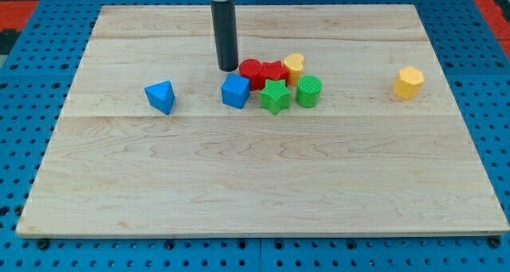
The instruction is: Place the yellow heart top left to the red star
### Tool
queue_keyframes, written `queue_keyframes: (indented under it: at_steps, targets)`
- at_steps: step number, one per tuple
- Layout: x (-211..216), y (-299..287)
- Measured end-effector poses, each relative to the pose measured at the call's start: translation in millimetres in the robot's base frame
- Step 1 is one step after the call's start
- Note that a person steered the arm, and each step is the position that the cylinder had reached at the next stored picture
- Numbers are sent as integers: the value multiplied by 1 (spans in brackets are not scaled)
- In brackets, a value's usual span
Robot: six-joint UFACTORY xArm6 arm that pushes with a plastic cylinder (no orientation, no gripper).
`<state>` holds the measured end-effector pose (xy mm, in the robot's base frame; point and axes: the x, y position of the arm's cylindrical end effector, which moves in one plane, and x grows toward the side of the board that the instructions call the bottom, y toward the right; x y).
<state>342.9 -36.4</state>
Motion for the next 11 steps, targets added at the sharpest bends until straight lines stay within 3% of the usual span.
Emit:
queue_keyframes:
  at_steps: [1, 3, 4, 5, 7, 8, 9, 10, 11]
  targets:
    - [12, 27]
    - [-48, 54]
    - [-49, 152]
    - [-19, 200]
    - [-25, 107]
    - [-26, 109]
    - [-14, 162]
    - [12, 138]
    - [-1, 112]
